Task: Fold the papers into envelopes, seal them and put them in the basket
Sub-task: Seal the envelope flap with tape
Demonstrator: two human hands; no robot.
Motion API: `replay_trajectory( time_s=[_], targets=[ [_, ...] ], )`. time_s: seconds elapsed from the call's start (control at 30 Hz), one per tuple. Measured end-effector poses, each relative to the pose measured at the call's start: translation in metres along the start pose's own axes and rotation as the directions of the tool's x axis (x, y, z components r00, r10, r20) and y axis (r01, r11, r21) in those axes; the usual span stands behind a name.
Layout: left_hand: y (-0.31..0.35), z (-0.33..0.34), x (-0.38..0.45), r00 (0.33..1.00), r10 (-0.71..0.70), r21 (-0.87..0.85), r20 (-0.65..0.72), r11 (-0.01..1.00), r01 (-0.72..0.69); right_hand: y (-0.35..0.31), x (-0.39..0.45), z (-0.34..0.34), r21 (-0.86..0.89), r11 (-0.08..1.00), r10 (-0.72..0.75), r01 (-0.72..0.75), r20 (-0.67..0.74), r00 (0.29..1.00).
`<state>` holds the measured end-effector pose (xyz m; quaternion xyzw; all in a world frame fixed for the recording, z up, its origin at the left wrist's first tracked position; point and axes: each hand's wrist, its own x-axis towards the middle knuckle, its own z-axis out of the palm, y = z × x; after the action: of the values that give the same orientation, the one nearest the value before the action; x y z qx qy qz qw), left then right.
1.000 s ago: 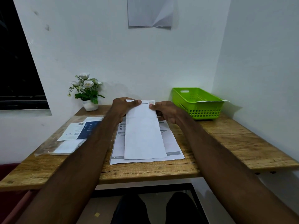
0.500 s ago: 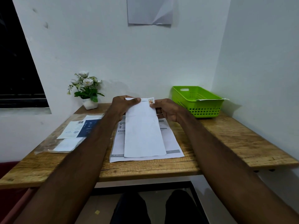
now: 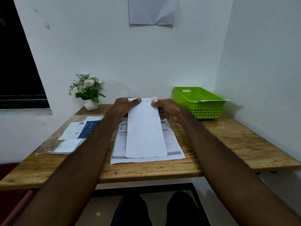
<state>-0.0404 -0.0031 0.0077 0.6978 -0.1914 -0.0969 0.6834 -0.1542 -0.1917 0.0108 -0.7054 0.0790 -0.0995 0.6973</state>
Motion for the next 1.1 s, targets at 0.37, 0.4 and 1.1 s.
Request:
replay_trajectory(
  time_s=[0.37, 0.4, 1.1],
  targets=[
    [-0.006, -0.001, 0.008, 1.0, 0.012, 0.008, 0.007, 1.0, -0.012, 0.0, 0.0, -0.003, -0.029, 1.0, -0.001, 0.002, 0.048, 0.999],
    [-0.006, -0.001, 0.009, 1.0, 0.01, 0.006, 0.003, 1.0, -0.01, 0.0, 0.0, -0.002, -0.037, 0.999, -0.002, 0.004, 0.035, 0.999],
    [-0.004, 0.003, 0.004, 1.0, -0.005, -0.004, 0.016, 1.0, 0.005, 0.001, 0.002, 0.01, -0.034, 0.997, -0.079, 0.075, -0.157, 0.984]
  ],
)
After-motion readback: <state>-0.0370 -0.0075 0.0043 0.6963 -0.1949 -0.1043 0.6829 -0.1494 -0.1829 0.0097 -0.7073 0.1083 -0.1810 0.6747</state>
